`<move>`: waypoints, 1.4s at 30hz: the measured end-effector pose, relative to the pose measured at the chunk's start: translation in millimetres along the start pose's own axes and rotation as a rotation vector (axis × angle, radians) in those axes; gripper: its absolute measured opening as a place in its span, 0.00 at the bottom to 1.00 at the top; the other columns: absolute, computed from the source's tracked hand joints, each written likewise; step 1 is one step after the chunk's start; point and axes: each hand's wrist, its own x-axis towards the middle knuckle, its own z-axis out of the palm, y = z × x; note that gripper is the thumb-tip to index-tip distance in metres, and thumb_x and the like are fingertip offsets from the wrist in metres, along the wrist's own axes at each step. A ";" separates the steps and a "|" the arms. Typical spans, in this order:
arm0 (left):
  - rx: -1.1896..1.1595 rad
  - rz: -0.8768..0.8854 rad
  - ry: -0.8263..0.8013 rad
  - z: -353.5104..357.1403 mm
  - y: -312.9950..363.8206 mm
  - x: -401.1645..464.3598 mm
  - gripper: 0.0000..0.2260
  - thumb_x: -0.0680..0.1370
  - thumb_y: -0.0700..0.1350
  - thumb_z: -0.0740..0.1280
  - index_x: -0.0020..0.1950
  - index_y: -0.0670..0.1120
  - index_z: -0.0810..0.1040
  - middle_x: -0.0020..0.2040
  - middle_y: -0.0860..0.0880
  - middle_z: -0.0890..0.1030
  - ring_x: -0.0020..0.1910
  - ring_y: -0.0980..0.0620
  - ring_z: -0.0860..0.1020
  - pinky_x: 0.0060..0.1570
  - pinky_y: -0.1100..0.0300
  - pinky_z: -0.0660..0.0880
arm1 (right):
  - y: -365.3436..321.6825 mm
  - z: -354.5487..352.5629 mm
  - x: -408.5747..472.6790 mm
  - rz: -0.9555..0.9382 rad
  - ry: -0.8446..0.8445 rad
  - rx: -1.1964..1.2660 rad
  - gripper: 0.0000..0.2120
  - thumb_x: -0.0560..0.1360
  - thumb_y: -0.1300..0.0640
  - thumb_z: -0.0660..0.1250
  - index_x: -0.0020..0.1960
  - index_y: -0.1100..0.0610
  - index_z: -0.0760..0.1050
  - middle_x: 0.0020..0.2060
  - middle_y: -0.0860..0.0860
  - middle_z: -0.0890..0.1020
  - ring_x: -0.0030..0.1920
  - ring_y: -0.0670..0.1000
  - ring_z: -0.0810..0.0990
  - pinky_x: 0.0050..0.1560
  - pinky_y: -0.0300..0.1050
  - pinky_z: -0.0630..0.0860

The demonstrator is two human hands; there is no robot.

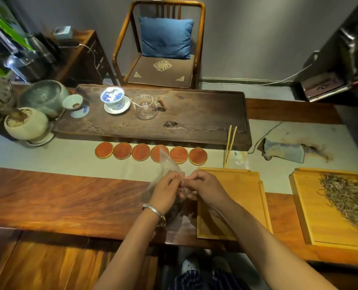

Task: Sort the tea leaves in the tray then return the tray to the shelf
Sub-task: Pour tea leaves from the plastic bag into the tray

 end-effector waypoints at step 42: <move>0.455 0.131 0.391 -27.7 2.0 -10.3 0.18 0.66 0.63 0.61 0.31 0.48 0.72 0.28 0.51 0.77 0.27 0.57 0.73 0.26 0.62 0.65 | 4.1 14.7 -14.4 -0.383 0.239 -0.481 0.14 0.76 0.60 0.58 0.32 0.62 0.70 0.27 0.59 0.74 0.31 0.59 0.76 0.31 0.53 0.74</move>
